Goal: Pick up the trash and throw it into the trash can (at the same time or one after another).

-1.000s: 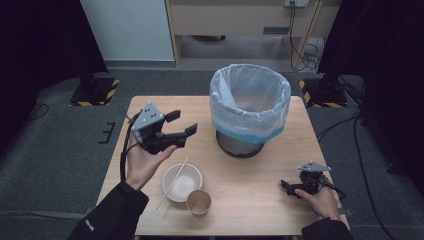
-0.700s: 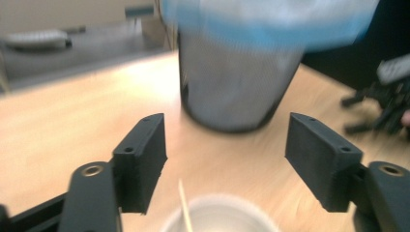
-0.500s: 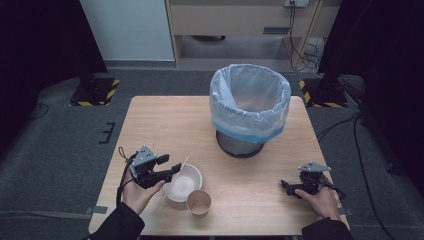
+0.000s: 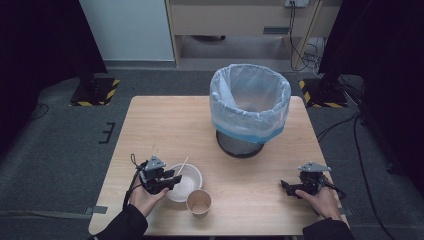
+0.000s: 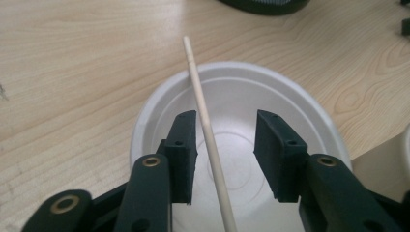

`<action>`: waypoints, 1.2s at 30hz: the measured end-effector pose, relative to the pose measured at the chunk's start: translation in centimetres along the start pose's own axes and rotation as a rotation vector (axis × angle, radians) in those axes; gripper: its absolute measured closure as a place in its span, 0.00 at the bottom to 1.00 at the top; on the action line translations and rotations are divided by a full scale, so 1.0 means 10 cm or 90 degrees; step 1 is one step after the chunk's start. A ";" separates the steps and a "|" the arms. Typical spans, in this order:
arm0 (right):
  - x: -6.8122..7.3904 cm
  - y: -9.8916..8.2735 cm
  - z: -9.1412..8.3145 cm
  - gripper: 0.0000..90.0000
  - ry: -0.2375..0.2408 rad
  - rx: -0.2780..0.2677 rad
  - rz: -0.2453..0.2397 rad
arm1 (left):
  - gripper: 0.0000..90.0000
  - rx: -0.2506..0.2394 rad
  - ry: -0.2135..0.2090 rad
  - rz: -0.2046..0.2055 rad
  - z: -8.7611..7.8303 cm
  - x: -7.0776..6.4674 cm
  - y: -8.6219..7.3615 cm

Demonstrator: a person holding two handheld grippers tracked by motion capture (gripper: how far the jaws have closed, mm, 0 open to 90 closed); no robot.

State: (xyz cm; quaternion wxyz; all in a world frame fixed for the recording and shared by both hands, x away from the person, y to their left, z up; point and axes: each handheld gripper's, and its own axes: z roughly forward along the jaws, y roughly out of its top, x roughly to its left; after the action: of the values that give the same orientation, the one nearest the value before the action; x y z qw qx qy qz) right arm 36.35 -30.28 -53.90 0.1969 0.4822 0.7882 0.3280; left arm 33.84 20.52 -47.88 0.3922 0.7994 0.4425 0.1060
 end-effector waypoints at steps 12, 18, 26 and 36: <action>0.00 0.00 0.00 0.01 0.000 0.000 0.000 | 0.81 0.058 0.018 -0.015 0.03 0.03 -0.02; 0.00 0.00 0.00 0.01 0.000 0.000 0.000 | 0.87 0.079 0.012 -0.030 0.03 0.02 -0.02; 0.00 0.00 0.00 0.01 0.000 0.000 0.000 | 0.95 0.094 0.007 -0.026 0.03 0.00 0.00; 0.00 0.00 0.00 0.01 0.000 0.000 0.000 | 0.95 0.029 -0.005 -0.021 -0.10 -0.04 0.09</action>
State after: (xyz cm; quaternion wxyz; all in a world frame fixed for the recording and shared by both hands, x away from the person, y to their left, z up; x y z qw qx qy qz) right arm 36.35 -30.29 -53.90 0.1968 0.4821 0.7882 0.3281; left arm 33.64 20.51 -46.53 0.3772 0.8012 0.4565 0.0863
